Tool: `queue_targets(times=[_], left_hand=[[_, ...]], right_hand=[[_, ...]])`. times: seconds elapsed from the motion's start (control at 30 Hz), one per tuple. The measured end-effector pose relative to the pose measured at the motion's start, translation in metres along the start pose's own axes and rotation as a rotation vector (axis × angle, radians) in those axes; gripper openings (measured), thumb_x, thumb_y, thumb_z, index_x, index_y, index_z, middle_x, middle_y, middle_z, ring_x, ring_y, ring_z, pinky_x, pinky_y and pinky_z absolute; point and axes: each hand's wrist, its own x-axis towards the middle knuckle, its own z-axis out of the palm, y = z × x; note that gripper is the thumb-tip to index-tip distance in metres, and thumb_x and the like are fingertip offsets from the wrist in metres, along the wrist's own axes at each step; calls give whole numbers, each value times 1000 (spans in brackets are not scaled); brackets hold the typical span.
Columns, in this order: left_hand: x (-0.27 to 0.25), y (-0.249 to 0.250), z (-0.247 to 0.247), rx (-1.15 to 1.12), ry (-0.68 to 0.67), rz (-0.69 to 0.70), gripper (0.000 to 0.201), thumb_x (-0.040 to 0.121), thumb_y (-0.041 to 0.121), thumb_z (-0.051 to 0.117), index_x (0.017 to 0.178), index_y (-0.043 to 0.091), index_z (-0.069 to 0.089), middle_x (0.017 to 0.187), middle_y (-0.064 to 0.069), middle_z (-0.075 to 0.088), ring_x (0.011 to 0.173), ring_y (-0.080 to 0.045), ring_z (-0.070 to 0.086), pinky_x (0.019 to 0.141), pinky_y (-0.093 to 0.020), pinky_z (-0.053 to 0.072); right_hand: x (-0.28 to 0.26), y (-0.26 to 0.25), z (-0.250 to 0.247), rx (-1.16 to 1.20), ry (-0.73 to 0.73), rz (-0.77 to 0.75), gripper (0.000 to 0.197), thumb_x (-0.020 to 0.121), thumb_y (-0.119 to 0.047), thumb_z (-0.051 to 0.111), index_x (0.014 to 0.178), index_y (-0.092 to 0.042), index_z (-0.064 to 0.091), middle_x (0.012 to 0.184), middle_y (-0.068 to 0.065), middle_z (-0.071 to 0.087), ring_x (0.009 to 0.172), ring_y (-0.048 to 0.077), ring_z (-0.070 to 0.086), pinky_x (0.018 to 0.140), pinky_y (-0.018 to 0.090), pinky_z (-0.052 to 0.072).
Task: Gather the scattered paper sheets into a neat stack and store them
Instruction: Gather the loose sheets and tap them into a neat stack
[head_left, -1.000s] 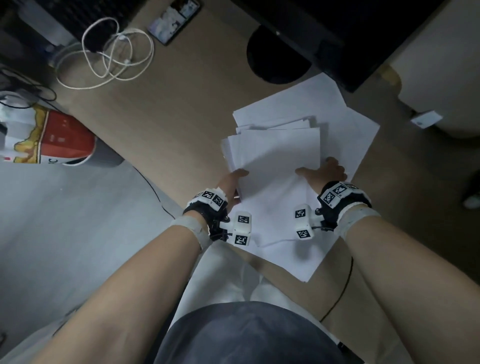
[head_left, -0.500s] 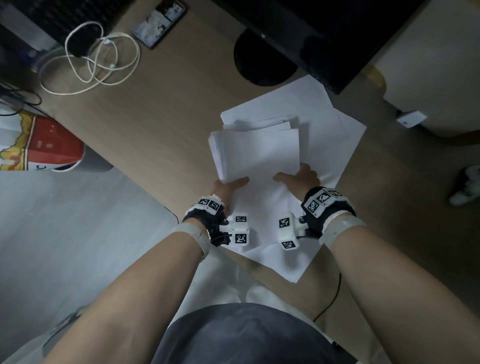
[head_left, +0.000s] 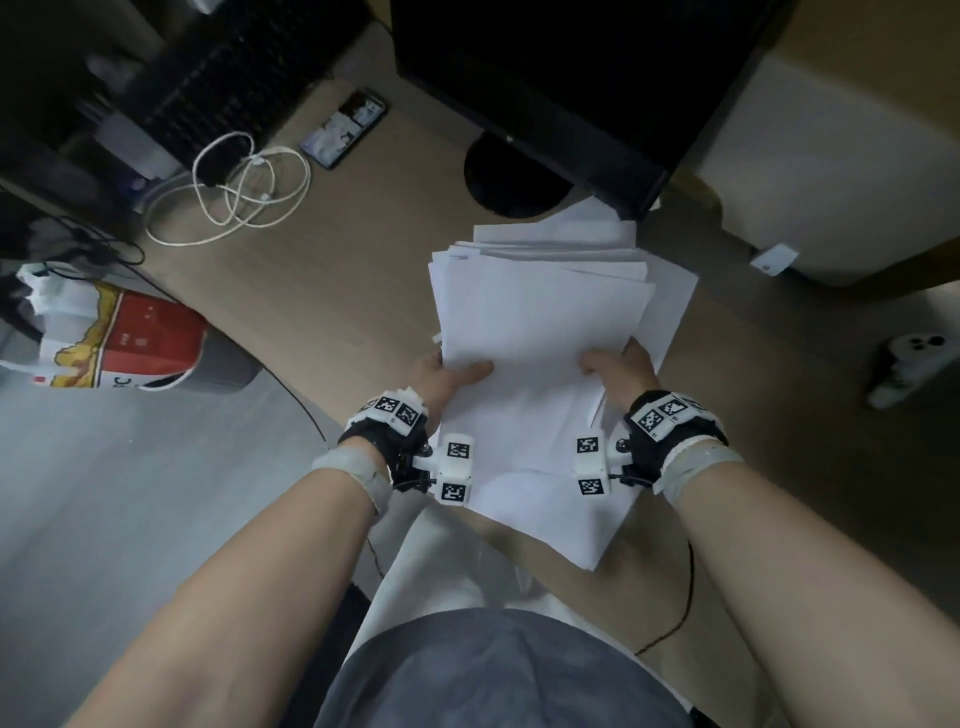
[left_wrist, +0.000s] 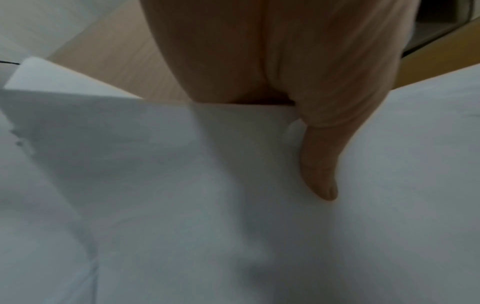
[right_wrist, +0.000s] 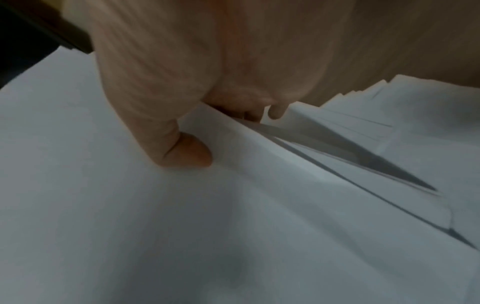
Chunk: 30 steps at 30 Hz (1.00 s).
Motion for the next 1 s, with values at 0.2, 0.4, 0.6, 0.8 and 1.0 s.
queue_targets(times=[0.2, 0.4, 0.6, 0.8, 1.0], left_hand=[[-21, 54, 19, 28, -38, 143, 35, 62, 6, 82, 96, 0, 73, 103, -25, 71, 93, -41, 68, 88, -59, 53], [-5, 108, 26, 359, -32, 252, 21, 69, 5, 79, 90, 2, 74, 98, -14, 72, 90, -31, 69, 74, -31, 59], [14, 109, 23, 691, -80, 265, 70, 53, 27, 78, 117, 3, 57, 102, -5, 65, 89, -23, 62, 82, -33, 52], [18, 117, 26, 750, -167, 326, 49, 68, 5, 78, 113, 0, 61, 100, -9, 62, 93, -27, 60, 63, -26, 44], [23, 111, 26, 703, -177, 236, 56, 58, 19, 88, 107, 8, 63, 94, -6, 69, 91, -25, 66, 75, -30, 49]], right_hand=[[-32, -38, -8, 134, 138, -255, 19, 76, 11, 45, 79, -6, 52, 65, 1, 46, 60, 16, 41, 57, 22, 36], [-55, -64, -6, 203, 359, -320, 44, 86, -2, 57, 129, -8, 48, 111, 2, 56, 100, 15, 53, 95, 26, 43], [-70, -44, 7, 1, 535, -173, 44, 87, -12, 63, 127, 1, 50, 97, 8, 60, 93, 18, 59, 73, 20, 37], [-77, -42, -5, 124, 504, -177, 51, 84, 4, 63, 128, -14, 45, 85, -12, 46, 88, 20, 50, 78, 30, 43], [-59, -38, -12, 88, 367, -108, 29, 80, 3, 69, 106, -1, 56, 85, 4, 57, 68, 19, 55, 59, 25, 41]])
